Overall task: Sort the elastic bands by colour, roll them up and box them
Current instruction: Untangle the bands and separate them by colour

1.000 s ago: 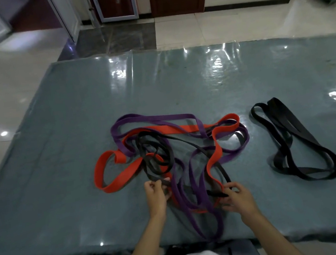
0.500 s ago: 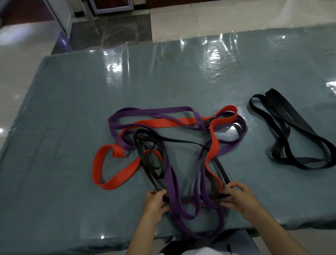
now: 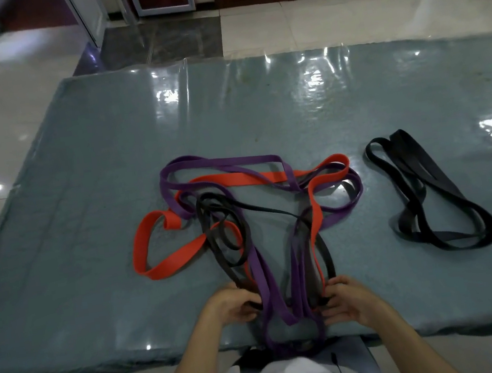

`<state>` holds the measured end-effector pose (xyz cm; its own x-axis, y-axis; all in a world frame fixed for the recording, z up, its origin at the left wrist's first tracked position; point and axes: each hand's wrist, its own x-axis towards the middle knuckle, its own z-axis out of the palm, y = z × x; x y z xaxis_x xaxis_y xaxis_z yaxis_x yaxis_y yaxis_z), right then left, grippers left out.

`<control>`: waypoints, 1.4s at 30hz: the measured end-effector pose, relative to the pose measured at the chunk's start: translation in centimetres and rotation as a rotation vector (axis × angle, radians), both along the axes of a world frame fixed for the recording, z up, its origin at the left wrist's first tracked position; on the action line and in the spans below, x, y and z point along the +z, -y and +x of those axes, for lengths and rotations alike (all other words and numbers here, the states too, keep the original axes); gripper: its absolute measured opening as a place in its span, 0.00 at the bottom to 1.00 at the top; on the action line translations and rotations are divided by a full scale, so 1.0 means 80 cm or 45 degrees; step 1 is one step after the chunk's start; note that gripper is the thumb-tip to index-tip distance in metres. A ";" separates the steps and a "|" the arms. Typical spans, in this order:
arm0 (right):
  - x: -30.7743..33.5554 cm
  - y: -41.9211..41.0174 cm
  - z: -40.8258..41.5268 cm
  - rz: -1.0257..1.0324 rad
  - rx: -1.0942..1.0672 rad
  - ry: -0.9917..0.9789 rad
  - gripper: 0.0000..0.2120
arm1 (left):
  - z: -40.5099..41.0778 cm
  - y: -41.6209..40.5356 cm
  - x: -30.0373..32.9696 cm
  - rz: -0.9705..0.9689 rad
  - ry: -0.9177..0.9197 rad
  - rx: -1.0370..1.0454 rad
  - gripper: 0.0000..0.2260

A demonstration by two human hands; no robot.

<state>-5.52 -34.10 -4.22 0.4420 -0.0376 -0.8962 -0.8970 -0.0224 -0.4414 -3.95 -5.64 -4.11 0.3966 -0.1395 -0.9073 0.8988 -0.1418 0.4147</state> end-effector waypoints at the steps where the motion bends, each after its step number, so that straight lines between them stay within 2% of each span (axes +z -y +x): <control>1: -0.001 -0.002 0.000 0.027 0.002 -0.018 0.13 | 0.000 0.003 -0.002 0.034 -0.024 -0.070 0.10; 3: -0.001 -0.008 0.002 0.057 -0.010 -0.033 0.13 | 0.000 0.011 -0.010 0.081 -0.050 -0.126 0.10; 6: -0.002 -0.014 0.007 0.055 -0.092 0.012 0.12 | -0.001 0.020 -0.017 0.078 -0.042 -0.057 0.12; 9: -0.001 -0.014 0.010 0.083 -0.164 0.073 0.20 | 0.000 0.027 -0.017 -0.026 0.024 0.150 0.18; 12: 0.002 -0.015 0.006 0.113 -0.154 0.130 0.27 | 0.005 0.035 -0.014 -0.075 0.140 0.232 0.23; 15: 0.000 -0.015 0.003 0.149 -0.137 0.180 0.32 | 0.010 0.038 -0.012 -0.153 0.257 0.304 0.22; 20: -0.001 -0.018 0.005 0.117 -0.091 0.416 0.33 | 0.010 0.037 -0.006 -0.261 0.384 0.451 0.19; 24: -0.005 -0.023 0.010 -0.106 0.007 0.627 0.37 | 0.012 0.038 0.001 -0.365 0.454 0.618 0.24; 28: -0.013 -0.033 0.007 -0.288 0.201 0.772 0.40 | 0.009 0.041 -0.001 -0.326 0.472 0.615 0.28; 29: -0.015 -0.034 0.005 -0.378 0.288 0.774 0.43 | 0.008 0.042 -0.004 -0.286 0.471 0.590 0.28; 31: -0.018 -0.032 0.002 -0.722 0.452 0.747 0.47 | 0.004 0.043 -0.011 -0.217 0.439 0.579 0.25; 33: -0.015 -0.028 0.005 -0.999 0.513 0.823 0.41 | 0.000 0.039 -0.016 -0.177 0.379 0.571 0.22; 34: -0.014 -0.025 0.008 -1.033 0.525 0.883 0.35 | -0.002 0.036 -0.018 -0.167 0.342 0.546 0.20; 37: -0.009 -0.025 0.010 -0.973 0.618 0.990 0.26 | -0.007 0.033 -0.016 -0.176 0.194 0.532 0.15; 40: -0.007 -0.031 0.003 -1.015 0.594 1.028 0.25 | -0.005 0.034 -0.010 -0.189 0.134 0.602 0.18; 42: -0.004 -0.027 0.004 -1.025 0.689 1.013 0.19 | -0.001 0.034 -0.005 -0.162 0.127 0.543 0.19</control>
